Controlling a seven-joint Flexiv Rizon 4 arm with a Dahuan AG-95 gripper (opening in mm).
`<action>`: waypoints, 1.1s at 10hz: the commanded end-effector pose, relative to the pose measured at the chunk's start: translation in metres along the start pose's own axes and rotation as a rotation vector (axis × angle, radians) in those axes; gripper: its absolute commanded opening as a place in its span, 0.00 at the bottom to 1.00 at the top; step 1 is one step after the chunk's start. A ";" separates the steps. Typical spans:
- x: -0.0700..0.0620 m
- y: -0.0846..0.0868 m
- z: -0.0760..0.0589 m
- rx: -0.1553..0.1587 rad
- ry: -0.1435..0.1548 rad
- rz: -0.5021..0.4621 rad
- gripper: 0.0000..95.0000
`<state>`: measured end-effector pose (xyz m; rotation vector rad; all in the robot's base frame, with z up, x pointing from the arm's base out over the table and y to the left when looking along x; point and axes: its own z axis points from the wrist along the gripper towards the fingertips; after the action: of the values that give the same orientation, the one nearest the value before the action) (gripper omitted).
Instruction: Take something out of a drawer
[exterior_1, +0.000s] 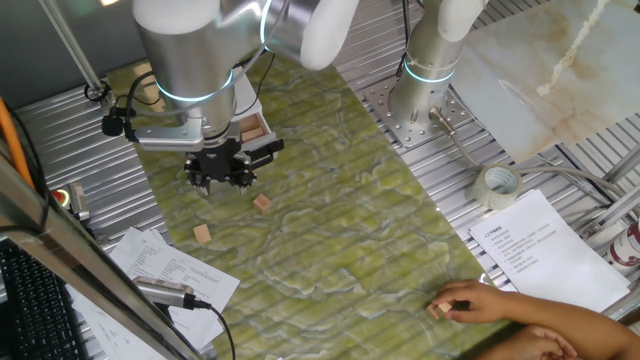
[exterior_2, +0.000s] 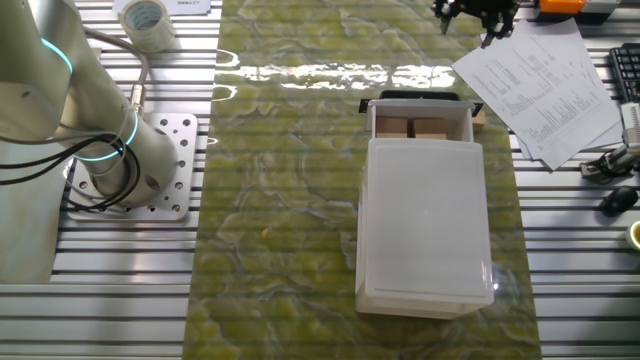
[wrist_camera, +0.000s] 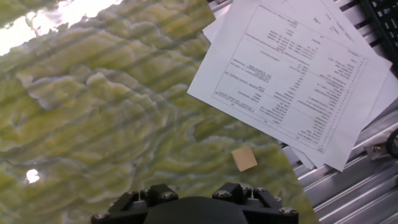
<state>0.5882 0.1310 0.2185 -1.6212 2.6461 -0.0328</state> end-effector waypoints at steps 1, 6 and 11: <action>0.000 0.000 0.000 0.001 -0.001 0.002 0.60; 0.000 0.000 0.000 -0.007 0.003 0.080 0.00; 0.000 0.000 0.000 -0.004 -0.005 0.079 0.00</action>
<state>0.5870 0.1313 0.2195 -1.5135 2.7034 -0.0225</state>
